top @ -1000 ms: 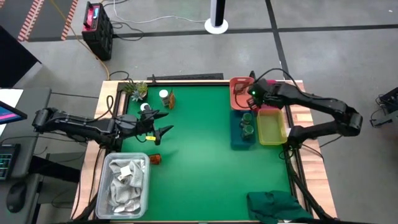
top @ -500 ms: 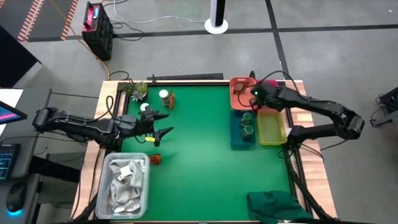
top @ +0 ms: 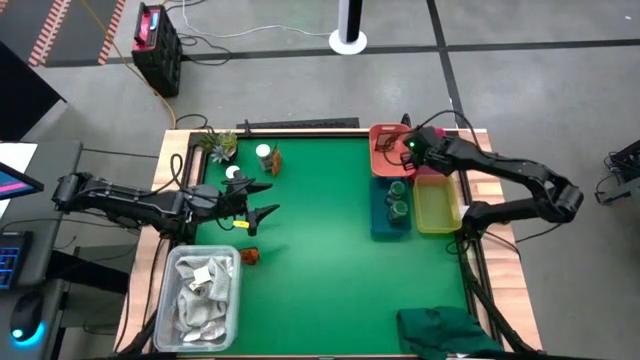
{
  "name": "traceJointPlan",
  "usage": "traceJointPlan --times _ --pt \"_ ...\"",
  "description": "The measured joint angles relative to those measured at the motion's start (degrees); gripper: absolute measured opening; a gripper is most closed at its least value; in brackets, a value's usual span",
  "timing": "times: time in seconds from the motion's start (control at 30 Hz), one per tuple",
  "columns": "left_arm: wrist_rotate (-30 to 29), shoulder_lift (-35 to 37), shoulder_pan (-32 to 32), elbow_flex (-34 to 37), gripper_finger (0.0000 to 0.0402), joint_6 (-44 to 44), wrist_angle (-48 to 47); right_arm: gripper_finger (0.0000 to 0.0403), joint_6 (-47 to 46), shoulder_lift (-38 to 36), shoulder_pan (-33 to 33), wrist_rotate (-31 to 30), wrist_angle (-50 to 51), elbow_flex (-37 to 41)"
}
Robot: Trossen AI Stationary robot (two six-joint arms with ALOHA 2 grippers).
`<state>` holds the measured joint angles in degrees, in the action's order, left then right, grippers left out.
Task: Sort spices by type
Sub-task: Put the red seasoning bottle into the red bin
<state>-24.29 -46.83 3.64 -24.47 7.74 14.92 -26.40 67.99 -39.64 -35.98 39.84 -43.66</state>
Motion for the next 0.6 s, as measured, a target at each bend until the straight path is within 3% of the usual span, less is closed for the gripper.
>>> traceJointPlan --times 0.33,0.6 --pt "0.91 0.00 0.00 0.00 0.0302 2.69 1.46 0.0231 -0.56 1.72 0.00 -1.18 -1.34 1.27" --pt "1.30 0.00 0.00 0.00 0.0302 3.27 1.56 0.0260 -0.10 1.74 -2.91 5.94 -1.37 4.00"
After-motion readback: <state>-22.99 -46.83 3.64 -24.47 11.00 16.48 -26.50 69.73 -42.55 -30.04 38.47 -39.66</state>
